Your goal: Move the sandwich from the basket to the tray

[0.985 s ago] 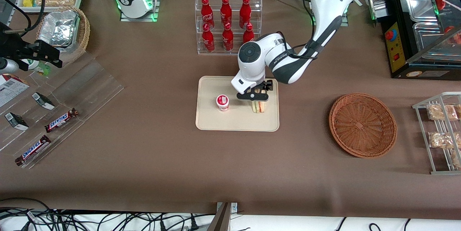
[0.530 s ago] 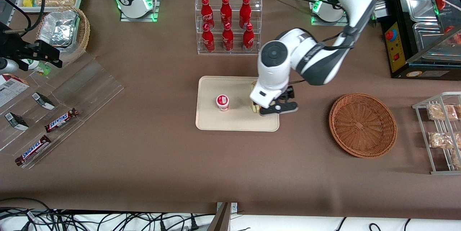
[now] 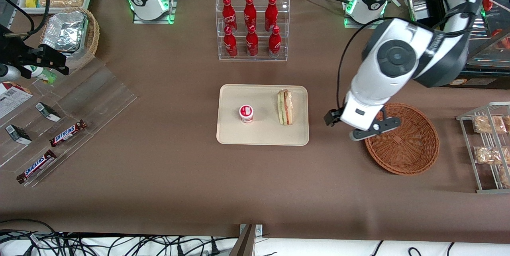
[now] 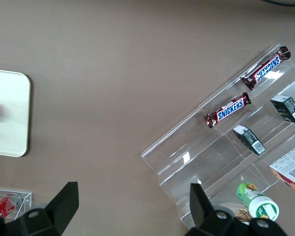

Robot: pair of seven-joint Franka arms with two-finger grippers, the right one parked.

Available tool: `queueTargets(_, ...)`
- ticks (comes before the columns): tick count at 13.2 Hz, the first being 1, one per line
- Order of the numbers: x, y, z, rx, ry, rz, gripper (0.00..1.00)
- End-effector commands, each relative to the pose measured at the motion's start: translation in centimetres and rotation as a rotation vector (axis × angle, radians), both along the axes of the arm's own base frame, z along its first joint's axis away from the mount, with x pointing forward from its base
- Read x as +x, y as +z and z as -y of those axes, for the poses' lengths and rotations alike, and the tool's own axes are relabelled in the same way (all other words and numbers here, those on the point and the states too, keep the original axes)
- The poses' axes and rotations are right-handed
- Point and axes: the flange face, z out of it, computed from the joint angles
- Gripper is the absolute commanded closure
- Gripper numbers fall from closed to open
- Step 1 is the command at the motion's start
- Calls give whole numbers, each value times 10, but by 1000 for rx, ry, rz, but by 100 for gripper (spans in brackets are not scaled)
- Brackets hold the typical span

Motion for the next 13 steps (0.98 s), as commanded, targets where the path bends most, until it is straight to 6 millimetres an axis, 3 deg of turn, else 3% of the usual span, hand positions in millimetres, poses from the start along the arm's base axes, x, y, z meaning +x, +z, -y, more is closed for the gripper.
queueTargets(1, -1, 12, -26, -16, -34, -33, 0)
queueTargets(3, -9, 35, -37, -18, -80, -34, 0)
queueTargets(9, -34, 95, -129, -13, -215, -93, 0)
queueTargets(13, -49, 124, -170, -45, -292, -97, 0)
